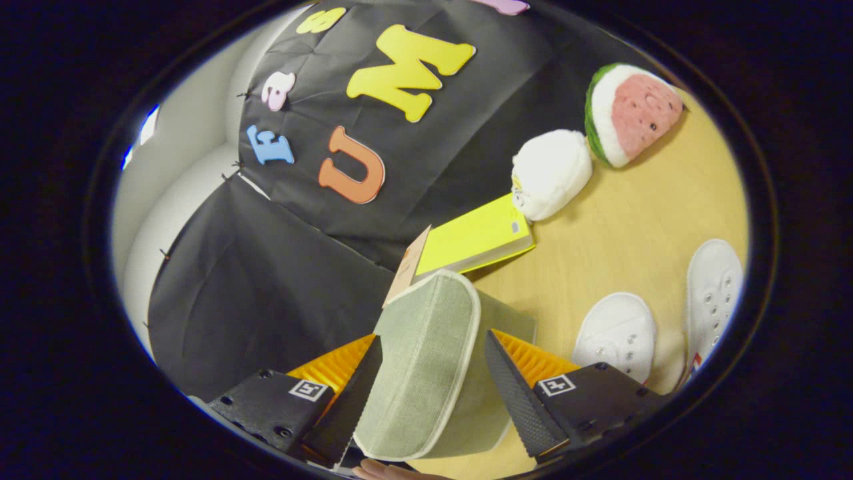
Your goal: Open the storage box then place both shoes into the box .Put the left shoe in first, then the right shoe, with the right side of both shoes facing outward in a uniform manner.
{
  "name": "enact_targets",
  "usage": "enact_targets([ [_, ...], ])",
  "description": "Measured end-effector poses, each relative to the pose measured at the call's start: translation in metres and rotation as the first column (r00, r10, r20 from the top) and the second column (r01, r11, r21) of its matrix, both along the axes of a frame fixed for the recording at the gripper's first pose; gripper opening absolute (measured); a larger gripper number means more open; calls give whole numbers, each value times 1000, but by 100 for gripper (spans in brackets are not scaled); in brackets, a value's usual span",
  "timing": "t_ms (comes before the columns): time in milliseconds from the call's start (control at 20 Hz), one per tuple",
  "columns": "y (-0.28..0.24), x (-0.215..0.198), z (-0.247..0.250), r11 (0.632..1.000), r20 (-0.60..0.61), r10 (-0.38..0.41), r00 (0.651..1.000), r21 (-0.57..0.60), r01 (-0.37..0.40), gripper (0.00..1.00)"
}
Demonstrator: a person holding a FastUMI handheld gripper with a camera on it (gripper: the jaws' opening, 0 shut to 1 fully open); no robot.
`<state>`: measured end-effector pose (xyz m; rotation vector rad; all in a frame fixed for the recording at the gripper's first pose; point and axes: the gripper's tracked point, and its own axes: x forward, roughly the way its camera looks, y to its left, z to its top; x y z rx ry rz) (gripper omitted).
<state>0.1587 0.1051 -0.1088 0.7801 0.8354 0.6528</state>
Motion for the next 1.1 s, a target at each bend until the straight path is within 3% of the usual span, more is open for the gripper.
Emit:
enact_targets([
  [150,16,0,-19,993,-94,94,991,78,-87,99],
  [450,25,0,-20,940,-227,195,954,320,-116,93],
  [500,24,1,-18,942,-229,191,955,316,-113,82],
  [750,11,3,-15,958,-213,170,962,264,-111,52],
  [900,4,6,-9,961,-223,155,963,259,-95,27],
  [1100,7,2,19,971,-184,133,974,222,-91,11],
])
